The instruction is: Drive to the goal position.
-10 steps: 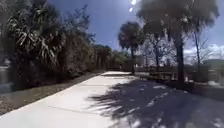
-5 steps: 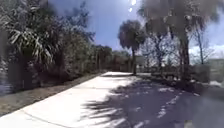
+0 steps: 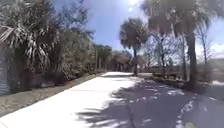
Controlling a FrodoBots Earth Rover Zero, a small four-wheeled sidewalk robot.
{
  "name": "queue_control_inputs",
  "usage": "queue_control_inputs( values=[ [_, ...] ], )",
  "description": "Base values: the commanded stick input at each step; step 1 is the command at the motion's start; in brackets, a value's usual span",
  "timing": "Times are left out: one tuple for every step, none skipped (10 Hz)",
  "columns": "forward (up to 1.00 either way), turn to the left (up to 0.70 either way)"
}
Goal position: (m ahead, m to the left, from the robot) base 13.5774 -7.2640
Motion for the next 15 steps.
queue_control_inputs(
  values=[
    [0.7, 0.0],
    [0.7, 0.0],
    [0.7, 0.0],
    [0.7, 0.0],
    [0.7, 0.0],
    [0.7, 0.0],
    [0.7, 0.0],
    [0.7, 0.0],
    [0.7, 0.0],
    [0.7, 0.0],
    [0.7, 0.0],
    [0.7, 0.0],
    [0.7, 0.0],
    [0.7, 0.0],
    [0.7, 0.0]
  ],
)
